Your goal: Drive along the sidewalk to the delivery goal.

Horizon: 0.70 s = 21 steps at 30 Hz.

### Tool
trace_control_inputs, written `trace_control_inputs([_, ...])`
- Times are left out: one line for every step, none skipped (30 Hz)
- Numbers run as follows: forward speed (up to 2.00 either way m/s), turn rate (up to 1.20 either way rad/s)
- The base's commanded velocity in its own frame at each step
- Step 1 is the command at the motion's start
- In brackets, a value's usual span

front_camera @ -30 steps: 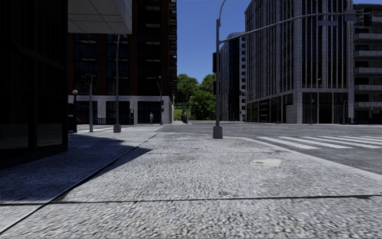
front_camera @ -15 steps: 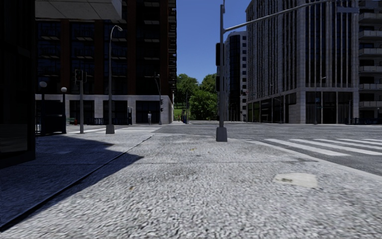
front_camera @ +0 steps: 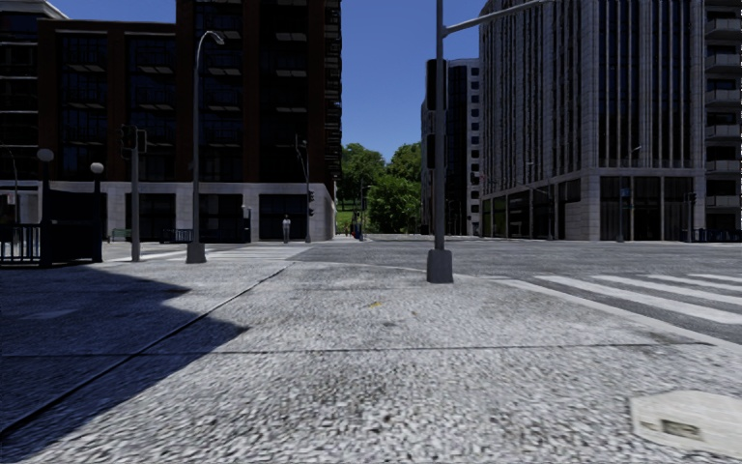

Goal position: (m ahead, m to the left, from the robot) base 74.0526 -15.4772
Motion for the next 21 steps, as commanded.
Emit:
trace_control_inputs([2.00, -0.33])
trace_control_inputs([2.00, -0.37])
trace_control_inputs([2.00, -0.39])
trace_control_inputs([2.00, -0.39])
trace_control_inputs([2.00, -0.40])
trace_control_inputs([2.00, -0.40])
trace_control_inputs([2.00, -0.40])
trace_control_inputs([2.00, -0.41])
trace_control_inputs([2.00, -0.44])
trace_control_inputs([2.00, -0.47])
trace_control_inputs([2.00, -0.47])
trace_control_inputs([2.00, -0.48])
trace_control_inputs([2.00, -0.48])
trace_control_inputs([2.00, -0.49])
trace_control_inputs([2.00, -0.51])
trace_control_inputs([2.00, -0.52])
trace_control_inputs([2.00, -0.52])
trace_control_inputs([2.00, -0.52])
trace_control_inputs([2.00, -0.52])
trace_control_inputs([2.00, -0.52])
trace_control_inputs([2.00, -0.55])
